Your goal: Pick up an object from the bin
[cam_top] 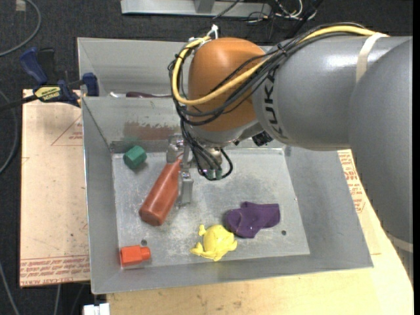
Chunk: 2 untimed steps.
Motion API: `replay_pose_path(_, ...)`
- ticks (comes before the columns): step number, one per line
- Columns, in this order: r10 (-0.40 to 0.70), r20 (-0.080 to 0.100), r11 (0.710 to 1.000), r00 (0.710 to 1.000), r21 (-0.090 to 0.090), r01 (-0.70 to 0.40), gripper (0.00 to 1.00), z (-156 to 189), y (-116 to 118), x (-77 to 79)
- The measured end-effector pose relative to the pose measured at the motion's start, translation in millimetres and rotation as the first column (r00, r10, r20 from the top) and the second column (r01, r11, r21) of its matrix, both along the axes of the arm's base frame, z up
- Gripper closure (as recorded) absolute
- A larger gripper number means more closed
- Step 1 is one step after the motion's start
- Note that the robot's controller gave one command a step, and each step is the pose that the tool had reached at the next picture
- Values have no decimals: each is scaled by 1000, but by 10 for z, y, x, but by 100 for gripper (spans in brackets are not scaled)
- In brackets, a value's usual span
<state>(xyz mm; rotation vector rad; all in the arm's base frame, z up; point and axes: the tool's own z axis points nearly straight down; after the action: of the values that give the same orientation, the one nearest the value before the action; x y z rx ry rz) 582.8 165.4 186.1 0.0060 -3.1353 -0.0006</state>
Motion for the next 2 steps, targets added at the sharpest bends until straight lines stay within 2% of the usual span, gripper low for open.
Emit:
replay_pose_path(1, -3, 7, 1000, 1000, 1, 3, 0, 50, -8, 14)
replay_pose_path(2, 61, 14, 998, 998, 2, -61, 0, -232, 19, 69)
